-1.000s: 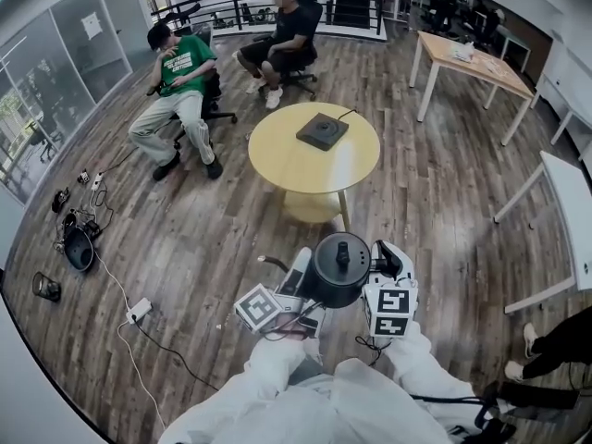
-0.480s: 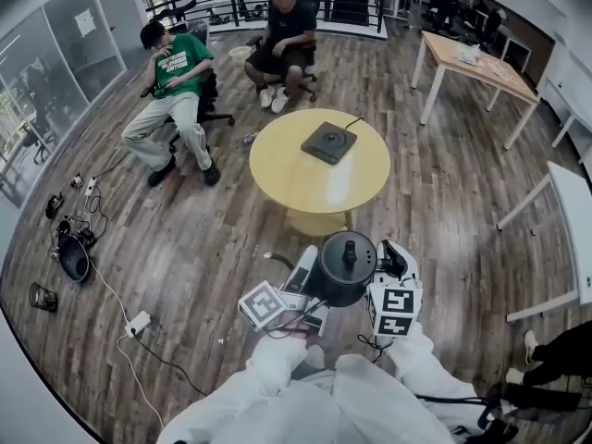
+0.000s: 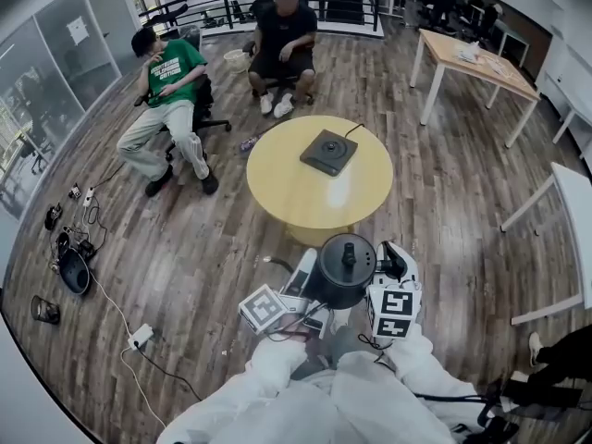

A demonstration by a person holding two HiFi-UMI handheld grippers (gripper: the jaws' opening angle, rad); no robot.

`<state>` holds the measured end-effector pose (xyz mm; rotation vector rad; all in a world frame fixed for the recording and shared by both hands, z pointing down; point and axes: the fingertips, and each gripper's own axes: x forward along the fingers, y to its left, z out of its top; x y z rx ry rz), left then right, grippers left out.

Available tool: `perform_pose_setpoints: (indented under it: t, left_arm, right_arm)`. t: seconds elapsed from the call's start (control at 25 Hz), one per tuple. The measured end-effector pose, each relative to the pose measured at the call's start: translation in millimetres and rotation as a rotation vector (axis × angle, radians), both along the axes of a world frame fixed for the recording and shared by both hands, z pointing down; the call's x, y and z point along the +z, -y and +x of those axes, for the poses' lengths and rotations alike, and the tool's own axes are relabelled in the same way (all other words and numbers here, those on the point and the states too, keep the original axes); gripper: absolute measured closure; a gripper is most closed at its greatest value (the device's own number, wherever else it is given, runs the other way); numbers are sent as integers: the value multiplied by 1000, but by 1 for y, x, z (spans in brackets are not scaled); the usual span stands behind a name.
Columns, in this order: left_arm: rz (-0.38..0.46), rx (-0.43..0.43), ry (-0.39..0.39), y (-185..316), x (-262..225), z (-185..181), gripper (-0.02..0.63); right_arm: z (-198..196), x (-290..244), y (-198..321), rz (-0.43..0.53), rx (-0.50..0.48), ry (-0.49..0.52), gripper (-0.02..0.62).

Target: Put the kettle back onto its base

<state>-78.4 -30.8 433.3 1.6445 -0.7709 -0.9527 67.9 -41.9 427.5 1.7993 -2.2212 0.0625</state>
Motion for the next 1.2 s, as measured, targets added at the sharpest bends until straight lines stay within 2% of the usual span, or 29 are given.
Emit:
perform_pose_setpoints:
  t: [0.24,0.8,1.2]
  left_arm:
    - [-2,-15,29,51,10,1,83]
    - [-13,-58,24,212,6,18,83]
    - [-8,-70,22,309,1,42,83]
  right_arm:
    - [3,9,52,-1,-9,12,580]
    - [18,5,220,6,-49,18,580]
    - [43,0,319,8,-60,12,580]
